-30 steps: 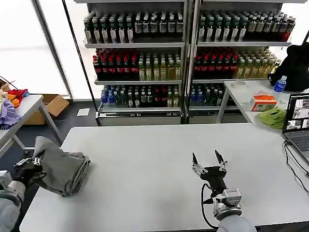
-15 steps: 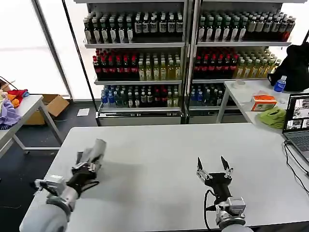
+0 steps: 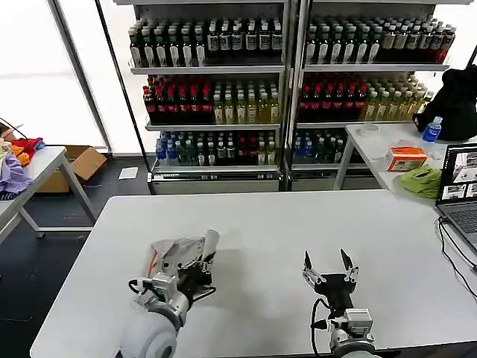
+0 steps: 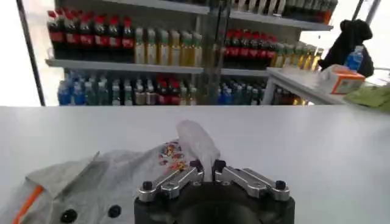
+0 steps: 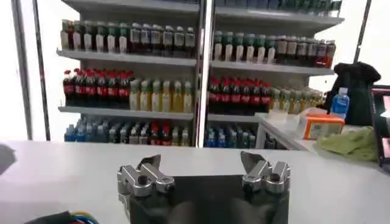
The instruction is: Fold and organize the clothes.
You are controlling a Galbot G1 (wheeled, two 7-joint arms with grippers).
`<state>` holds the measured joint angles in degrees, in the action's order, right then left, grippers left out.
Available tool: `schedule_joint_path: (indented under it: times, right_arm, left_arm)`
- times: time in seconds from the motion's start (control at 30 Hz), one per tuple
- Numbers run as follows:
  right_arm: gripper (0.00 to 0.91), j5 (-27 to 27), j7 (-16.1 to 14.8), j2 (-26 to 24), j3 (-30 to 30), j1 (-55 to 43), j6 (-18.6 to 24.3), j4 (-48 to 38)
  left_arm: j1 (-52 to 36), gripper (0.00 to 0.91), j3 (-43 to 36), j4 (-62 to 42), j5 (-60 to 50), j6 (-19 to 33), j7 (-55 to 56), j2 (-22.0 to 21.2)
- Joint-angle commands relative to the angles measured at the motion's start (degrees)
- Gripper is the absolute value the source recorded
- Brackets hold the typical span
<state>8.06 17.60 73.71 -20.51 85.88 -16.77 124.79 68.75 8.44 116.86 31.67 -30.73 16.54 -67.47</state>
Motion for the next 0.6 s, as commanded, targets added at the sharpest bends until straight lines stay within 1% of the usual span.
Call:
schedule_joint_path:
  times: [0.03, 0.07, 0.2, 0.27, 0.33, 0.4, 0.47, 0.5, 0.6]
  right_arm:
    - [0.907, -0.4, 0.0, -0.2, 0.8, -0.7, -1.2, -1.7]
    - [0.907, -0.2, 0.0, -0.2, 0.9, -0.8, -1.3, -1.8]
    - [0.907, 1.9, 0.0, -0.4, 1.9, -2.4, -2.1, -3.5]
    - [0.907, 6.4, 0.6, -0.6, 2.9, -3.9, -2.9, -4.2]
    - [0.907, 11.9, 1.4, -1.2, 4.3, -6.2, -3.8, -4.5]
    - [0.907, 18.8, 2.5, -1.7, 5.6, -8.9, -4.7, -5.0]
    - [0.907, 27.3, 3.7, -2.7, 7.5, -12.5, -5.9, -5.9]
    - [0.907, 30.9, 4.5, -3.5, 8.7, -14.2, -6.6, -6.6]
    - [0.907, 38.9, 6.7, -5.3, 12.7, -20.3, -8.3, -9.6]
  left_arm:
    - [-6.1, 0.907, -6.6, -7.3, 4.6, 1.6, -0.9, -8.5]
    - [-6.2, 0.907, -6.5, -7.3, 5.7, 1.9, -1.4, -8.6]
    - [-6.6, 0.907, -6.2, -3.9, 8.8, 5.9, -4.4, -8.4]
    - [-6.6, 0.907, -5.3, -2.5, 9.0, 6.3, -4.5, -8.4]
    - [-6.6, 0.907, -3.4, -2.9, 8.2, 5.8, -3.1, -8.0]
    - [-6.5, 0.907, -1.3, -3.2, 8.0, 5.1, -1.5, -6.8]
    - [-5.8, 0.907, 2.4, -3.0, 6.1, 3.4, -0.3, -4.3]
    - [-5.5, 0.907, 3.6, -2.9, 4.6, 3.4, -0.3, -3.3]
    - [-3.9, 0.907, 9.4, -2.0, 1.2, 2.8, 0.3, 0.0]
